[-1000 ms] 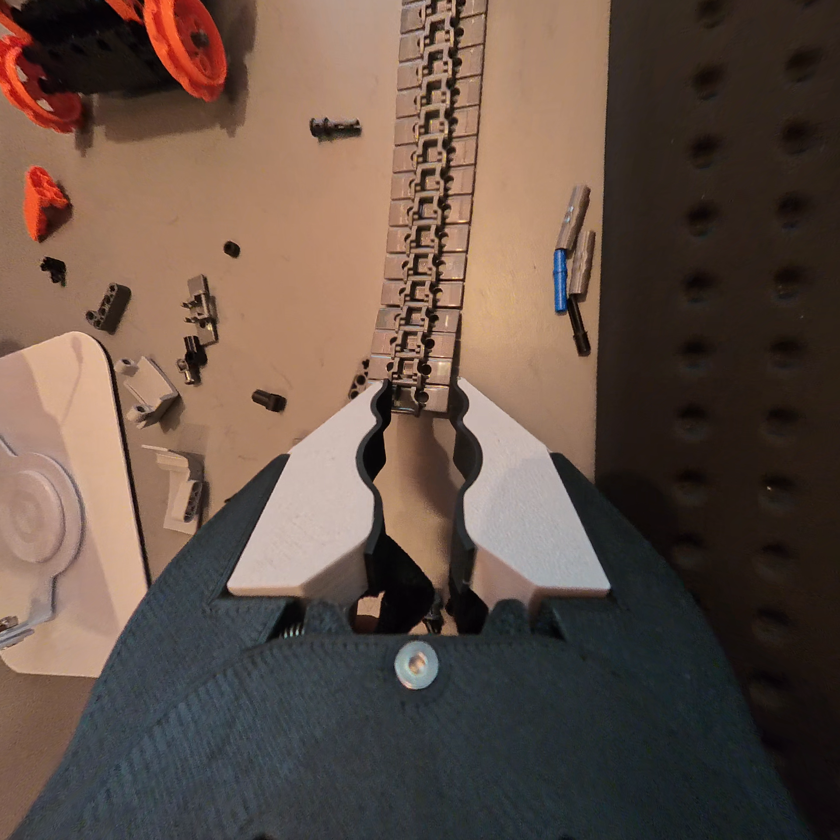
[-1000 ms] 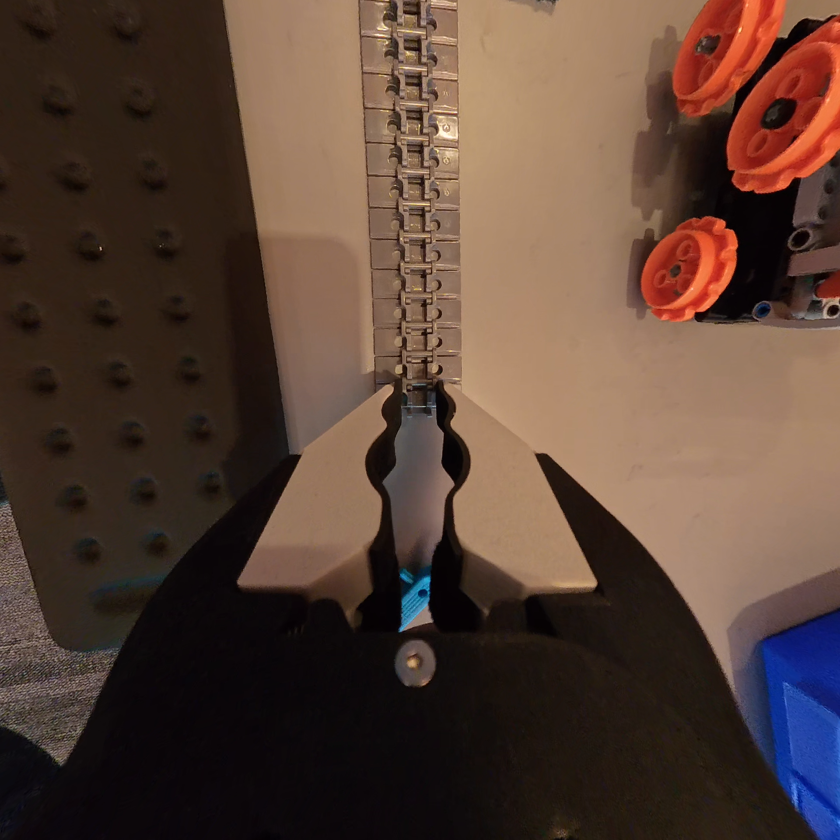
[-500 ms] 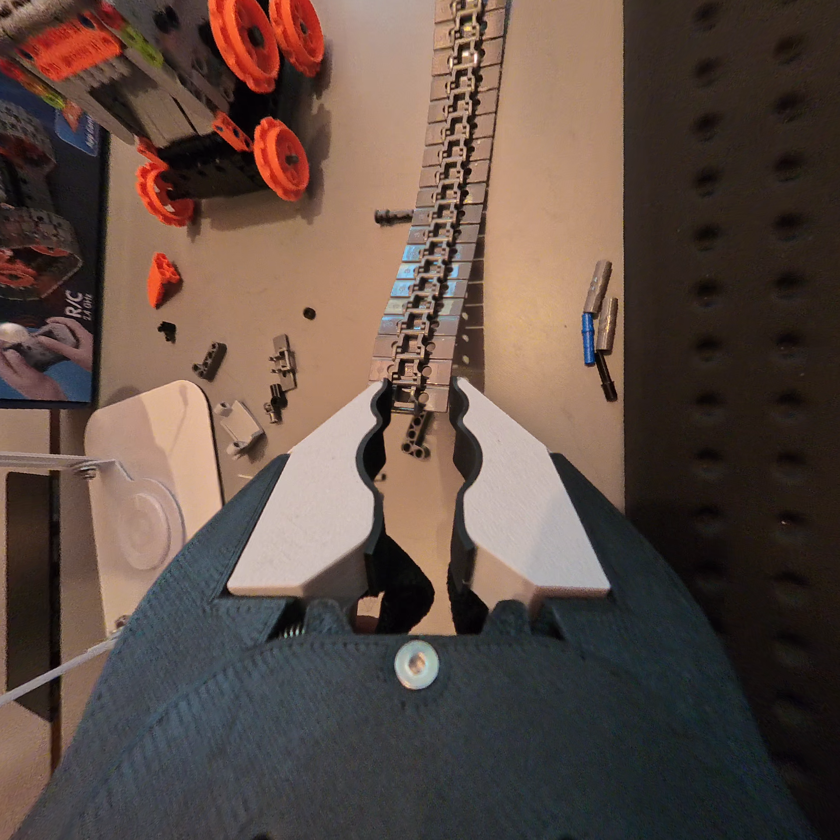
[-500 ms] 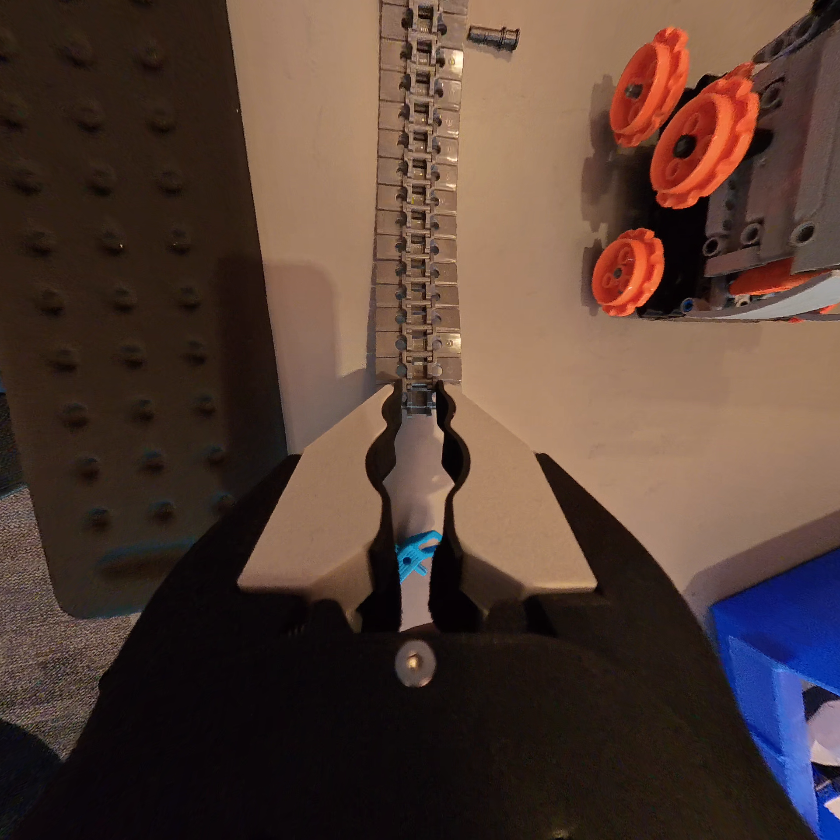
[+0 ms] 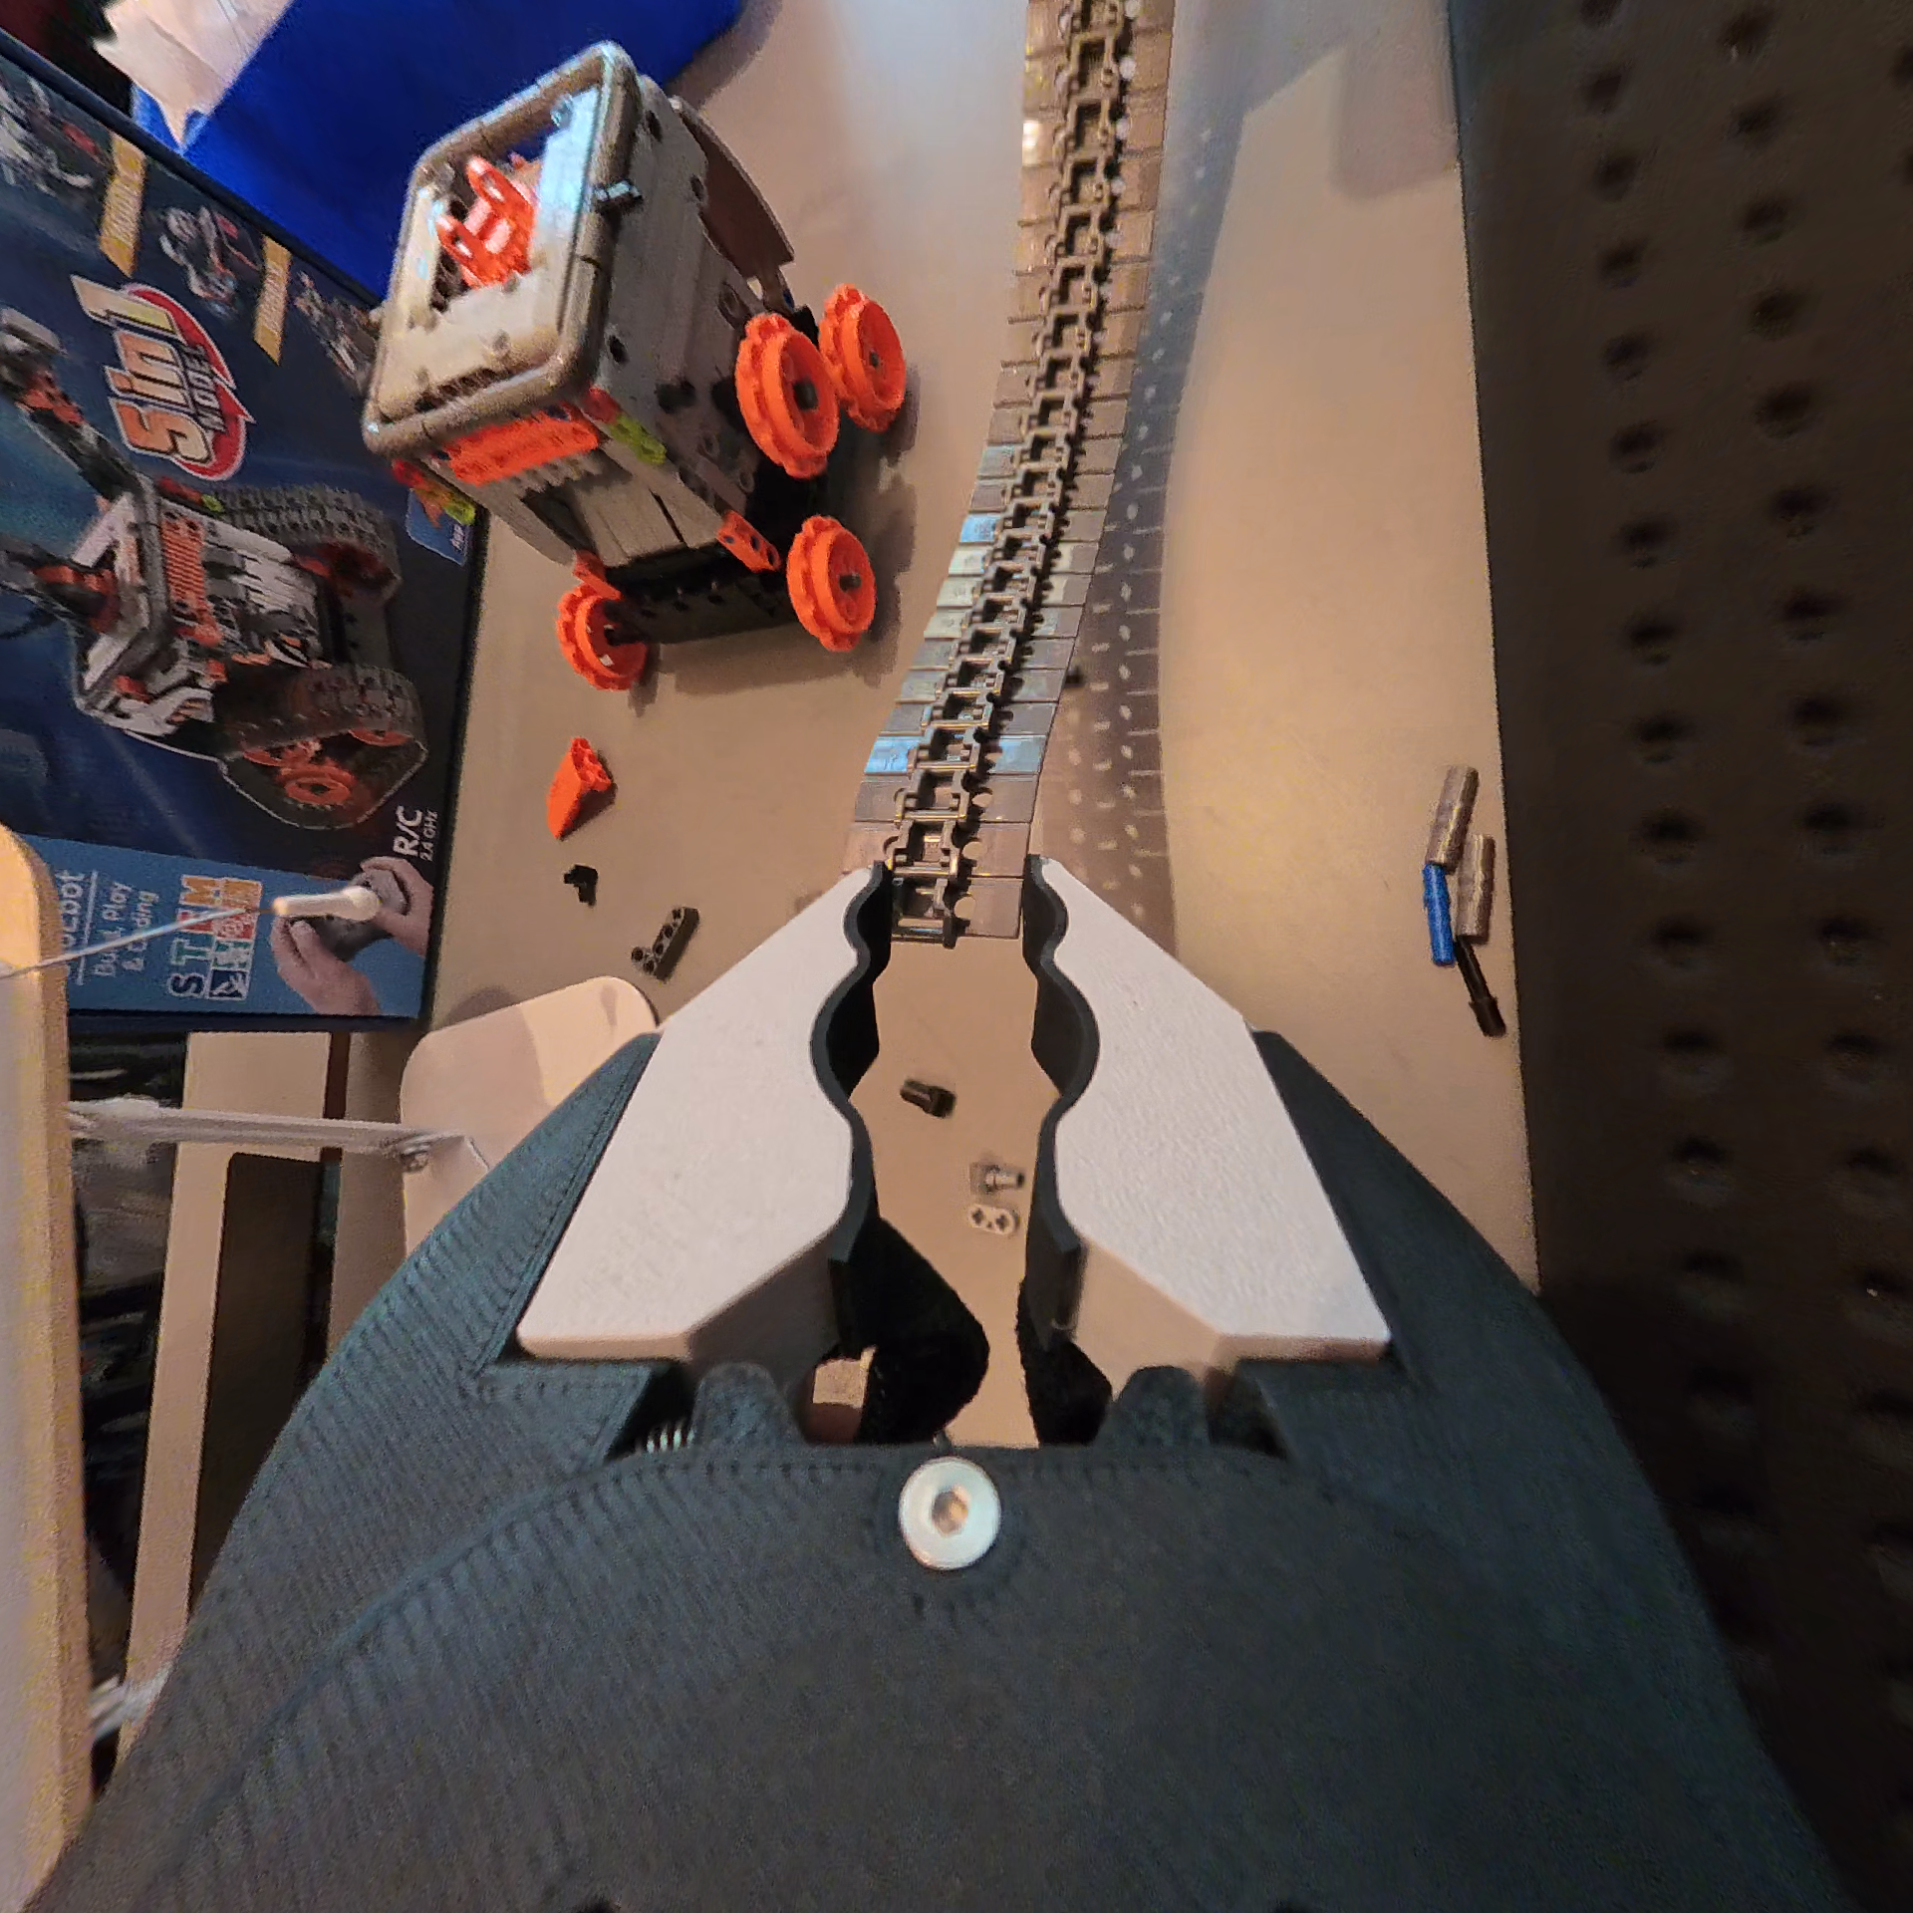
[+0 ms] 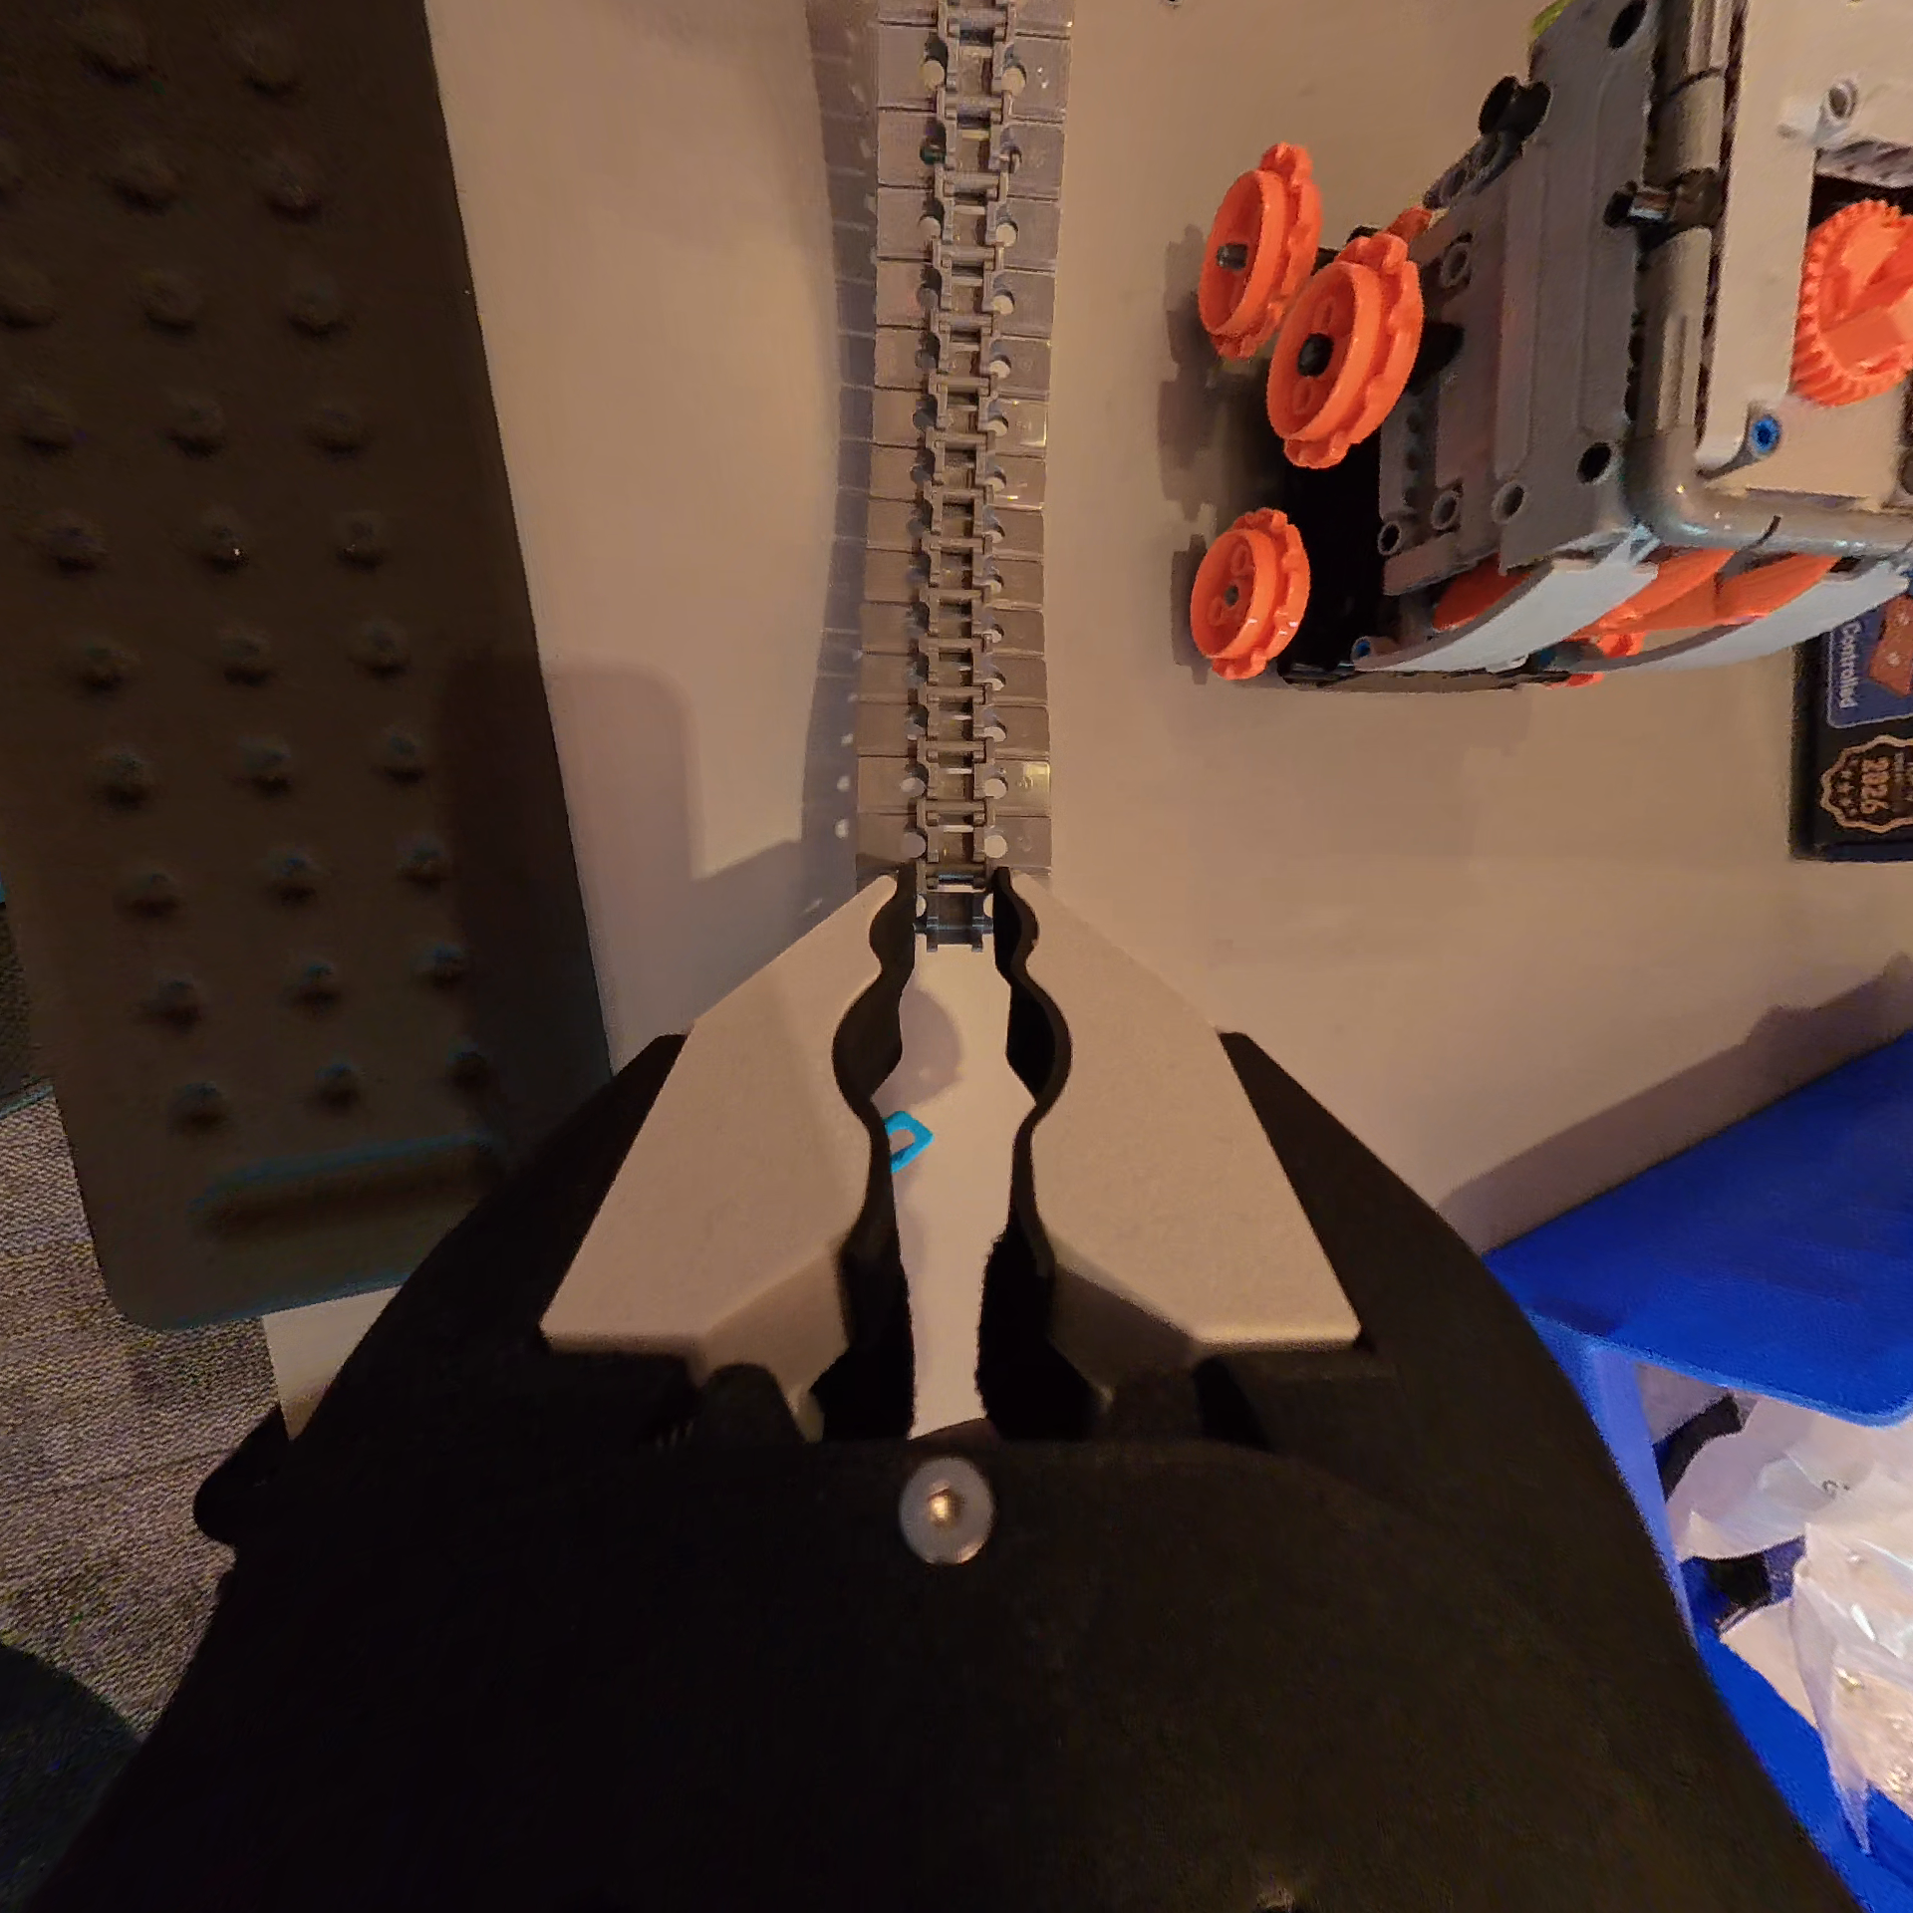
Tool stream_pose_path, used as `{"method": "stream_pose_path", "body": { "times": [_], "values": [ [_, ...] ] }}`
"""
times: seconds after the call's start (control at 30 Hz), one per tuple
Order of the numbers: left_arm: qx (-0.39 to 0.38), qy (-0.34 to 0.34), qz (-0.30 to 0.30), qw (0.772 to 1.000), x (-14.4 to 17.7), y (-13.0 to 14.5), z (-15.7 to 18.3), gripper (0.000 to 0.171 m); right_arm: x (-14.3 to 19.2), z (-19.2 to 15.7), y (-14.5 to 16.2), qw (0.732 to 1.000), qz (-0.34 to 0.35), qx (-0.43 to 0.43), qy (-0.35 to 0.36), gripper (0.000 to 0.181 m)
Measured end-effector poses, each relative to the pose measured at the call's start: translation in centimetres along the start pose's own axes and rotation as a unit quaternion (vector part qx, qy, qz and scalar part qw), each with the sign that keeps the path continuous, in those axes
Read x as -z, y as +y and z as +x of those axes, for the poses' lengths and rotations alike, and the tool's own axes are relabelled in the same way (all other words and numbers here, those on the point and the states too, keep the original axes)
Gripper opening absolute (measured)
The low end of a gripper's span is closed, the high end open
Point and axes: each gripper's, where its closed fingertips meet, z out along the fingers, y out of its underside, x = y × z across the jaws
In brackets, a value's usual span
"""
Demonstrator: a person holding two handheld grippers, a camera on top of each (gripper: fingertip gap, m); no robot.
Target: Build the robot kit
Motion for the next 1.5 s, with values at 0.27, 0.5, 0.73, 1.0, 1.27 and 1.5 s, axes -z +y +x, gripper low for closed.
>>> {"method": "stream_pose_path", "body": {
  "times": [0.27, 0.5, 0.73, 1.0, 1.27, 1.5],
  "values": [
    [0.081, 0.072, 0.005, 0.994, -3.7, 0.9, -0.7, 0.024, -1.7, 0.1, 1.7, 0.998, -0.027, -0.031, -0.038, 0.012],
    [0.171, 0.128, 0.013, 0.977, -5.5, 2.2, -0.6, 0.024, -4.0, -0.1, 4.1, 0.994, -0.085, -0.041, -0.054, 0.013],
    [0.208, 0.137, 0.030, 0.968, -6.2, 1.8, -1.1, 0.024, -3.6, 0.3, 3.9, 0.997, -0.068, -0.035, -0.011, 0.008],
    [0.254, 0.151, 0.009, 0.955, -7.4, 2.1, -2.3, 0.025, -4.3, 1.2, 1.7, 0.999, -0.026, -0.029, 0.038, 0.022],
    [0.115, 0.108, -0.083, 0.984, -9.4, 5.0, -1.5, 0.027, -4.3, 3.7, 0.2, 0.995, 0.014, -0.060, 0.078, 0.027],
    [0.158, 0.084, 0.003, 0.984, -9.7, 0.4, -5.3, 0.053, -2.2, 9.7, -1.5, 0.970, 0.113, -0.177, 0.122, 0.043]
  ]
}}
